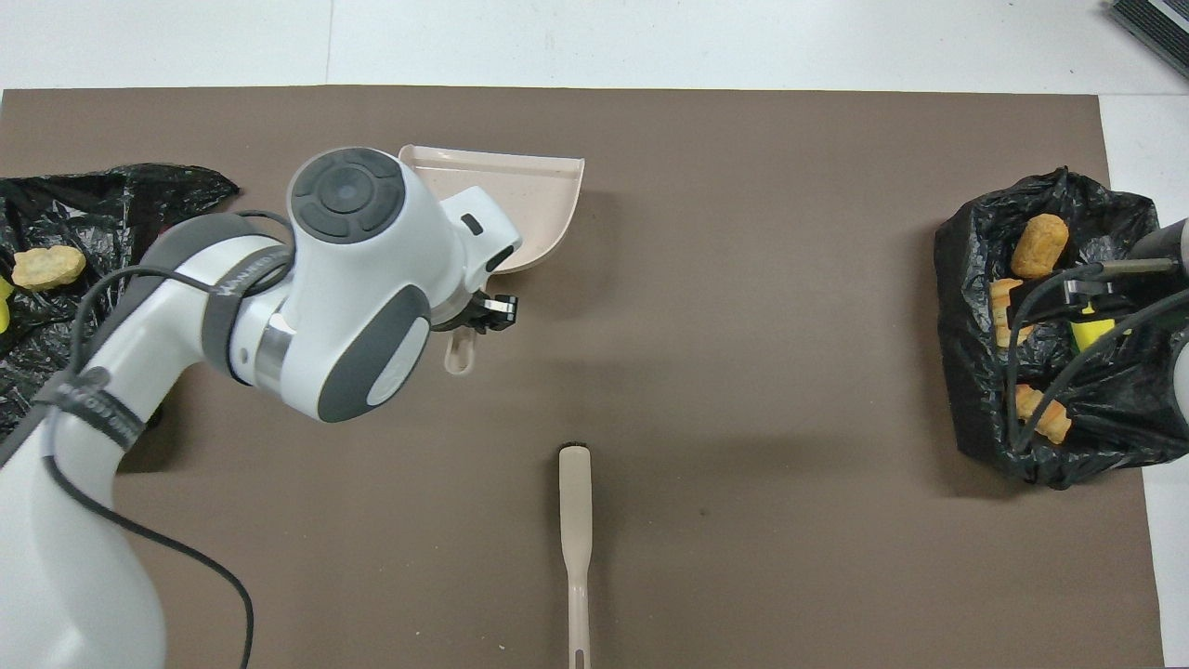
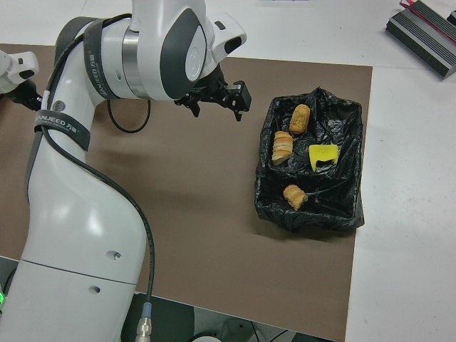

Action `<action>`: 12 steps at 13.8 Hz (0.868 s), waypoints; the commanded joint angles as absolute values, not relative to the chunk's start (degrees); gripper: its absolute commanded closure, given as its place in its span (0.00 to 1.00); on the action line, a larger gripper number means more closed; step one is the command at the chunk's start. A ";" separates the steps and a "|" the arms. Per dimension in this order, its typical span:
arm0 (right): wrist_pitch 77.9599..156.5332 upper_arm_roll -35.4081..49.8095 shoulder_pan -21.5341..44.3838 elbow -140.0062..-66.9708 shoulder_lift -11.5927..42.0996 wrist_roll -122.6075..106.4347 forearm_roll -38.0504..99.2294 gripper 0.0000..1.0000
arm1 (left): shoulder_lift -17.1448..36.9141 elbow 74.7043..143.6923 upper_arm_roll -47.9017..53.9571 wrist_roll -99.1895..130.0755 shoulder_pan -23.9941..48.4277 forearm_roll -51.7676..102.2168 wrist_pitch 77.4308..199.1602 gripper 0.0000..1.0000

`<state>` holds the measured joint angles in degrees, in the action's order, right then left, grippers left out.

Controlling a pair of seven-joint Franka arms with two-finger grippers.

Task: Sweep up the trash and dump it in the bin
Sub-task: 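Bring the empty dustpan back and set it on the table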

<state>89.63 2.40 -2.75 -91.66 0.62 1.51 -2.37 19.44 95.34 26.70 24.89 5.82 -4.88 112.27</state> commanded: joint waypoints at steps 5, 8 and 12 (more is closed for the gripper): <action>90.79 2.72 -3.69 -92.72 -0.26 2.11 -1.05 0.00 | 25.05 91.94 28.92 36.82 9.31 -4.83 118.55 1.00; 90.79 2.72 -3.69 -92.72 -0.18 2.11 -0.97 0.00 | 26.62 91.85 28.92 36.83 9.40 -4.92 120.40 1.00; 90.79 2.72 -3.69 -92.72 -0.26 2.11 -1.05 0.00 | 30.32 89.30 29.00 36.74 11.87 -11.07 120.59 1.00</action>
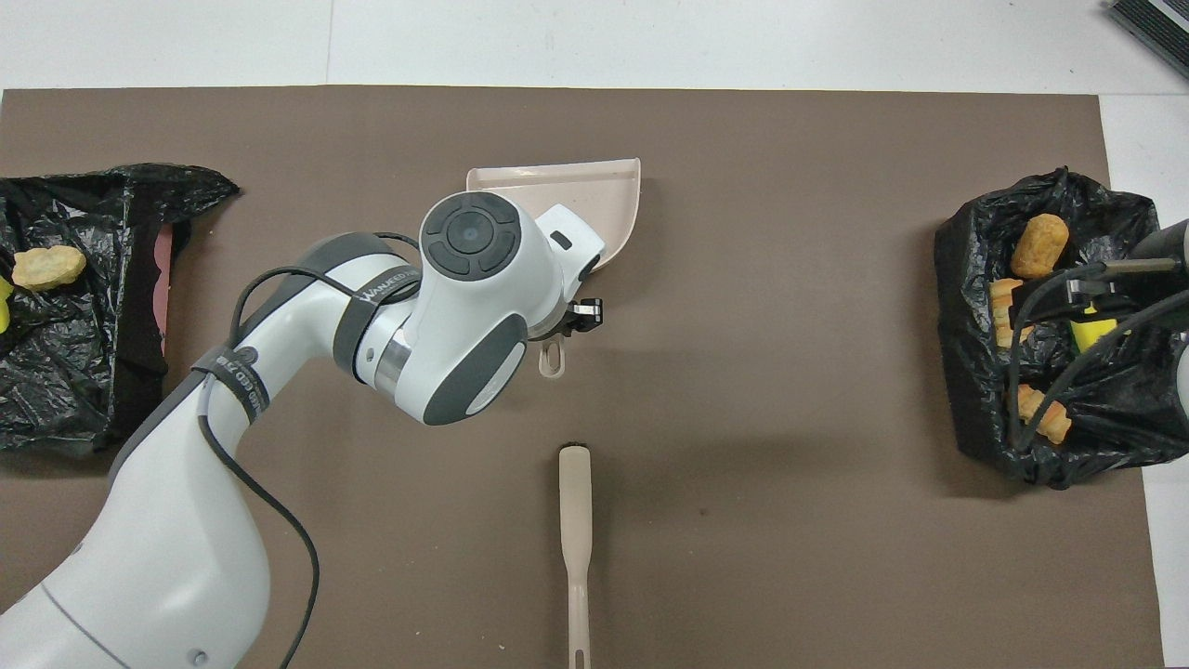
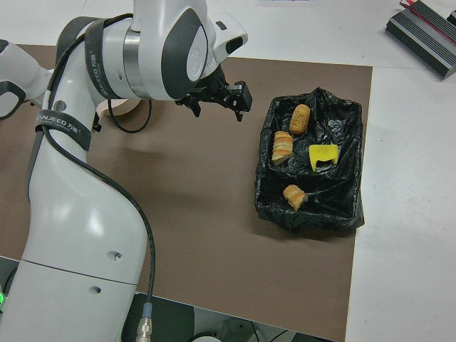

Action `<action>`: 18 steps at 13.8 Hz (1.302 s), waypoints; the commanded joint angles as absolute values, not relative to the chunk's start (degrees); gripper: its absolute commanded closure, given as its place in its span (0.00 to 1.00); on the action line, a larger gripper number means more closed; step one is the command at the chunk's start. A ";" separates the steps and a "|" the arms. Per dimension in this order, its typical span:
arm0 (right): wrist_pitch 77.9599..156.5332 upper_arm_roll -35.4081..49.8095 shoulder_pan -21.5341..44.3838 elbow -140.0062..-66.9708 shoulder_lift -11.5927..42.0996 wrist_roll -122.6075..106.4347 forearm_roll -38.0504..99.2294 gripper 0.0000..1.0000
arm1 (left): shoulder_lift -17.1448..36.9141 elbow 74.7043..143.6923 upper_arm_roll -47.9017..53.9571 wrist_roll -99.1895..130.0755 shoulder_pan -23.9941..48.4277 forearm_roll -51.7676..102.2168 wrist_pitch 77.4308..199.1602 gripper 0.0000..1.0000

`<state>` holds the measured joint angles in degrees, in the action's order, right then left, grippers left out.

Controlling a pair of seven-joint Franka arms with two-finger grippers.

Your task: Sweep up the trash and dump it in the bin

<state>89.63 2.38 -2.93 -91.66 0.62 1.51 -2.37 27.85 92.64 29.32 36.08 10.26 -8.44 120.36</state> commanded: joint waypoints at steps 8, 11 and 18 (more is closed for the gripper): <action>90.79 2.72 -3.69 -92.72 -0.26 2.11 -0.97 0.00 | 30.33 89.65 28.65 36.65 14.33 -11.43 119.53 0.06; 90.79 2.72 -3.69 -92.72 -0.18 2.11 -0.97 0.00 | 25.60 91.05 26.38 36.12 14.07 -11.34 115.68 0.00; 90.79 2.72 -3.69 -92.72 -0.26 2.11 -0.97 0.00 | 8.38 97.90 14.79 18.68 13.62 -7.93 106.62 0.00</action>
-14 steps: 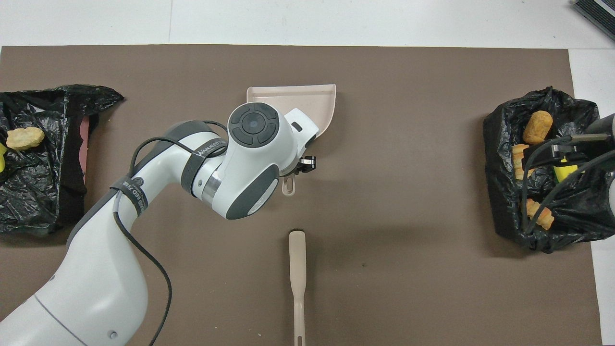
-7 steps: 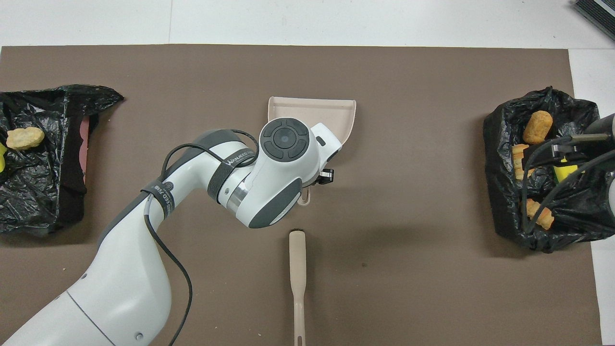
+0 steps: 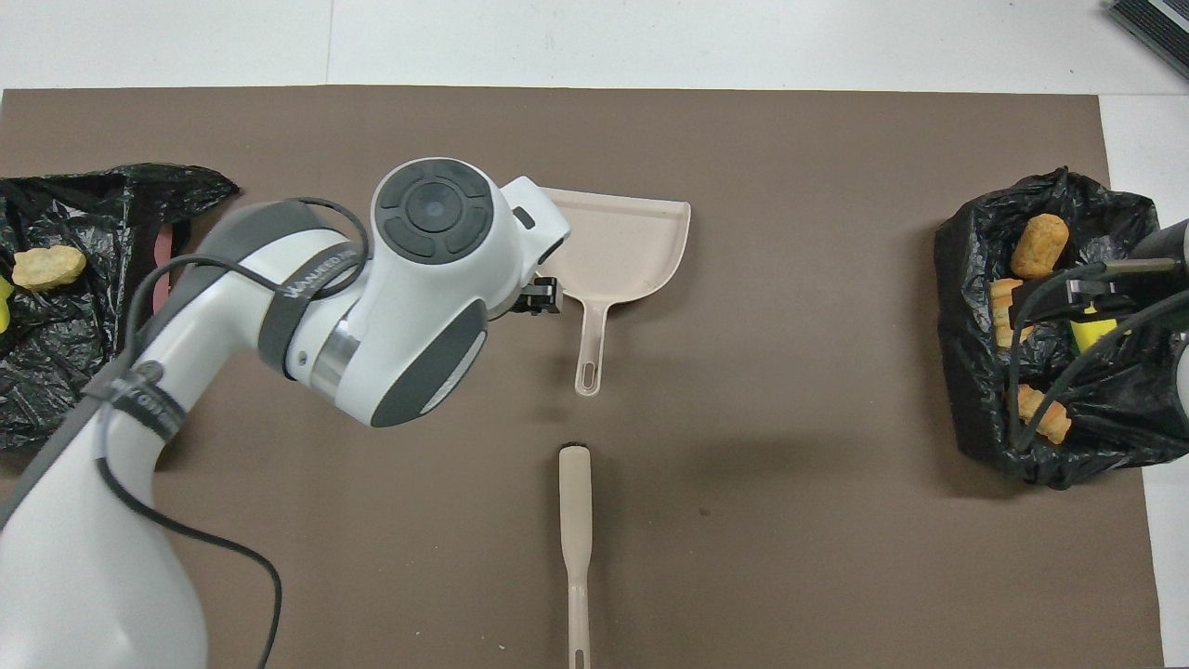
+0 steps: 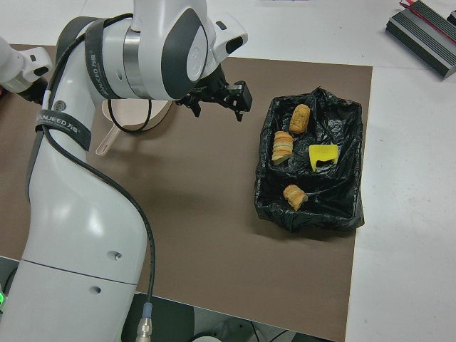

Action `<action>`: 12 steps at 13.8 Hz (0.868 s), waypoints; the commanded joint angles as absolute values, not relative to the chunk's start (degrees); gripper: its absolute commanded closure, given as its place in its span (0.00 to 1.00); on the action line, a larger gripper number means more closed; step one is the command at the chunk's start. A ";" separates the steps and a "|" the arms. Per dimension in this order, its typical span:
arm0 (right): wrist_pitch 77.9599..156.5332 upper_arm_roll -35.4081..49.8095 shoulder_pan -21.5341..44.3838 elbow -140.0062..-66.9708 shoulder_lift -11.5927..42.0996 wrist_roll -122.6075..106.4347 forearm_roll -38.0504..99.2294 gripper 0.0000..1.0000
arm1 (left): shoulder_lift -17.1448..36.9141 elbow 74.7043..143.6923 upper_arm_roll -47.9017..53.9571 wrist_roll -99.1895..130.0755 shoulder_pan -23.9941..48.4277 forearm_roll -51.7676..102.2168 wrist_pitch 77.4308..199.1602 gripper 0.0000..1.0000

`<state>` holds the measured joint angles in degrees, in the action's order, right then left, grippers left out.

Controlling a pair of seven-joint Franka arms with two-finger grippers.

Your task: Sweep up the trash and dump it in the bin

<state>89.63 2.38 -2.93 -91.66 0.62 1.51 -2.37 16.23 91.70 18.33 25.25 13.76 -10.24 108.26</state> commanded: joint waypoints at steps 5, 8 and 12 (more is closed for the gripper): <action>90.79 2.72 -3.69 -92.72 -0.26 2.11 -1.05 0.00 | -0.87 95.81 0.29 -2.42 13.62 0.17 94.15 0.00; 90.88 2.72 -3.69 -92.72 -0.26 2.11 -0.97 0.00 | -4.13 93.52 -4.82 -10.70 13.45 0.00 91.15 0.00; 90.79 2.72 -3.69 -92.72 -0.26 2.11 -1.05 0.00 | -2.03 84.48 -5.98 -15.99 9.24 -0.09 83.42 0.00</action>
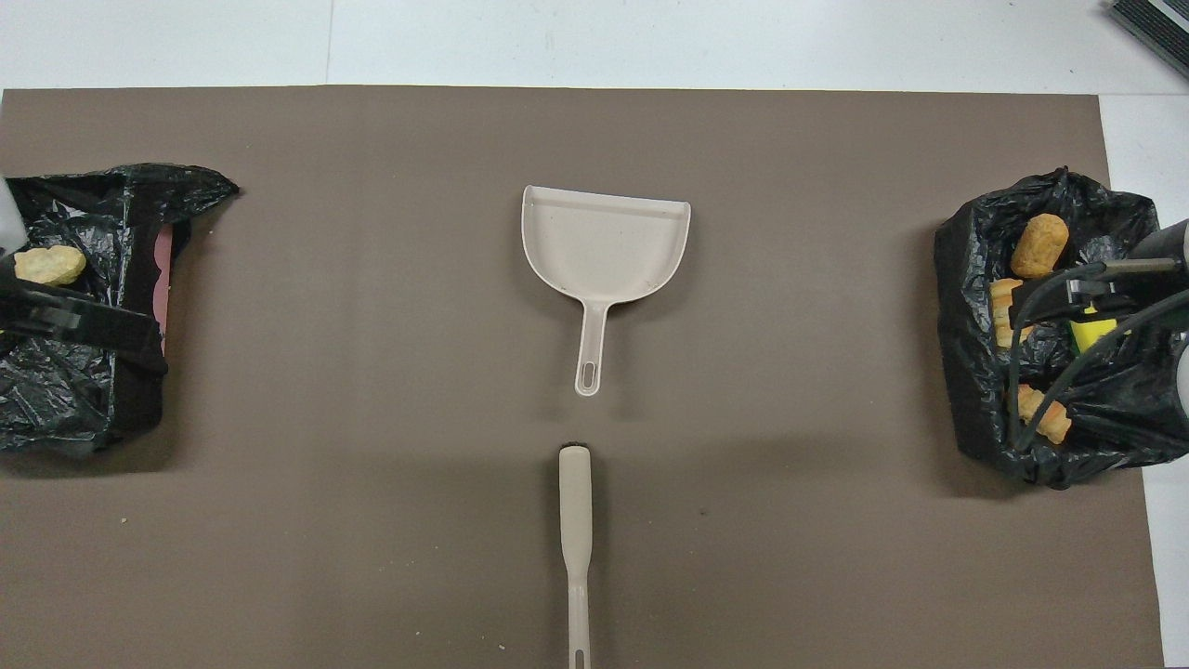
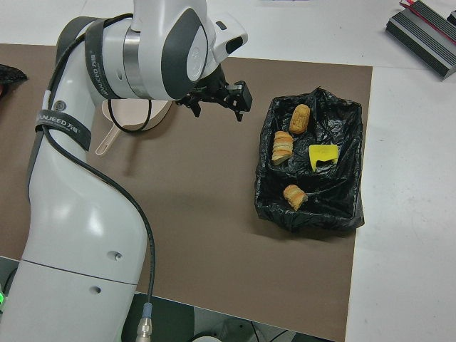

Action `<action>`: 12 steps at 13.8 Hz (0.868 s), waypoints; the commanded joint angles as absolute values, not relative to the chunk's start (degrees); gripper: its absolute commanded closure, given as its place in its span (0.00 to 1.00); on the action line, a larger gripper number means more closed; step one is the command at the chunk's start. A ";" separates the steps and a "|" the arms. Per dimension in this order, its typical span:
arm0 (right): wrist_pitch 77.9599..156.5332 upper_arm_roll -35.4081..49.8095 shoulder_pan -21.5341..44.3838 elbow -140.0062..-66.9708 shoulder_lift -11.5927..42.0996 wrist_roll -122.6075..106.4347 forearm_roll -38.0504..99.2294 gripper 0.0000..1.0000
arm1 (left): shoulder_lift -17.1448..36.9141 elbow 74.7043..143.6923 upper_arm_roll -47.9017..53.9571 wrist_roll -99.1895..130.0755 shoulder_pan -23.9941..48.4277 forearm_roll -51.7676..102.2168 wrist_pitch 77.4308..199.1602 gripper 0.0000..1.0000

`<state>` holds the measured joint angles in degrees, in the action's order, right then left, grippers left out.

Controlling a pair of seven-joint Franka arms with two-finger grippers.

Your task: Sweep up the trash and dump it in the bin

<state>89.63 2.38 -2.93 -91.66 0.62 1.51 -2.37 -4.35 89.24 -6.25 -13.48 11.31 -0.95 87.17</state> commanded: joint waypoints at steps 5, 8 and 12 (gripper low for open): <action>90.79 2.72 -3.69 -92.72 -0.26 2.11 -1.05 0.00 | 0.62 80.68 -4.48 -15.91 6.86 0.09 81.39 0.00; 90.79 2.72 -3.69 -92.81 -0.26 2.11 -0.97 0.00 | -0.17 80.86 -4.66 -15.56 6.86 -0.09 81.56 0.00; 90.79 2.72 -3.69 -92.72 -0.26 2.11 -0.97 0.00 | -0.44 81.12 -4.66 -15.38 6.94 -0.09 81.74 0.00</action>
